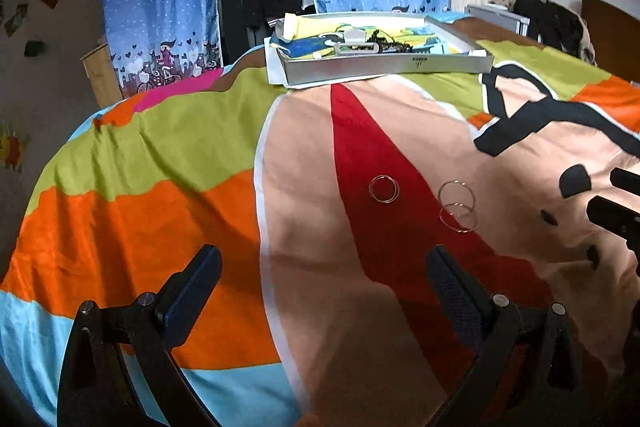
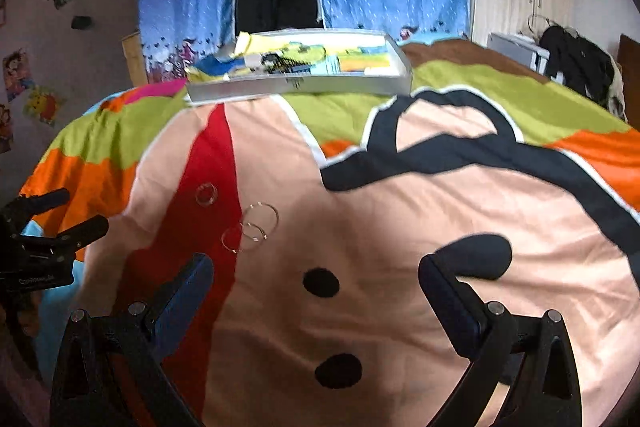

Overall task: Organize jewelry
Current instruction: 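Move both tools back over the silver hoop earrings on the bed, then grasp the small silver hoop with the left tool while the right tool grasps the large hoops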

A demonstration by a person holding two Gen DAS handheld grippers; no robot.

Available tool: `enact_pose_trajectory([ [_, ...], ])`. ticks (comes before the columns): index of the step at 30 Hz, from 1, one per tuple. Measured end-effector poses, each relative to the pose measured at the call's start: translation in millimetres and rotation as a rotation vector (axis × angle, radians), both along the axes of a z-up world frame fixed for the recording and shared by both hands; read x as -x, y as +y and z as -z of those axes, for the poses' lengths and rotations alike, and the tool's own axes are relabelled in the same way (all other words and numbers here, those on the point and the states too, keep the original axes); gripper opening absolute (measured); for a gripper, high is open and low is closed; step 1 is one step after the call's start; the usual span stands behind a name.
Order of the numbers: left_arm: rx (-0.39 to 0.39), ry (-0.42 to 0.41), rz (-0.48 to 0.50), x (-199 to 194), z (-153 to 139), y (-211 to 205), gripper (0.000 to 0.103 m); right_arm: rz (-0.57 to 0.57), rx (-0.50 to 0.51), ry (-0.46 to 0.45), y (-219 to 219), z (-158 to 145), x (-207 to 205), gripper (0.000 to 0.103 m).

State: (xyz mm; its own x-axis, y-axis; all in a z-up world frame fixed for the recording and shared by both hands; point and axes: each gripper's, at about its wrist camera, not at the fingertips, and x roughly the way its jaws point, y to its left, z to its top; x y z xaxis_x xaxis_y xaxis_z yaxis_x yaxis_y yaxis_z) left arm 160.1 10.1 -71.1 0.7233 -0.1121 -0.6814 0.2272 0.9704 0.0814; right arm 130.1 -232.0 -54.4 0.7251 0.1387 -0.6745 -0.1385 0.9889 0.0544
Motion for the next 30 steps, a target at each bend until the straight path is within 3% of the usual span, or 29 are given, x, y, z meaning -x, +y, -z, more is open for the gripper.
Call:
enact_pose_trajectory([
  [17,0.083,0.076,-0.059,-21.6,9.3,18.2,0.099,0.017,0.012,0.110,4.8,34.7,-15.6,0.103],
  [25,0.064,0.060,-0.088,-27.8,12.2,22.5,0.099,0.015,0.025,0.132,8.6,42.7,-25.0,0.103],
  [30,0.097,0.057,-0.048,-40.0,14.6,23.4,0.099,-0.043,0.022,0.122,12.1,42.6,-35.7,0.103],
])
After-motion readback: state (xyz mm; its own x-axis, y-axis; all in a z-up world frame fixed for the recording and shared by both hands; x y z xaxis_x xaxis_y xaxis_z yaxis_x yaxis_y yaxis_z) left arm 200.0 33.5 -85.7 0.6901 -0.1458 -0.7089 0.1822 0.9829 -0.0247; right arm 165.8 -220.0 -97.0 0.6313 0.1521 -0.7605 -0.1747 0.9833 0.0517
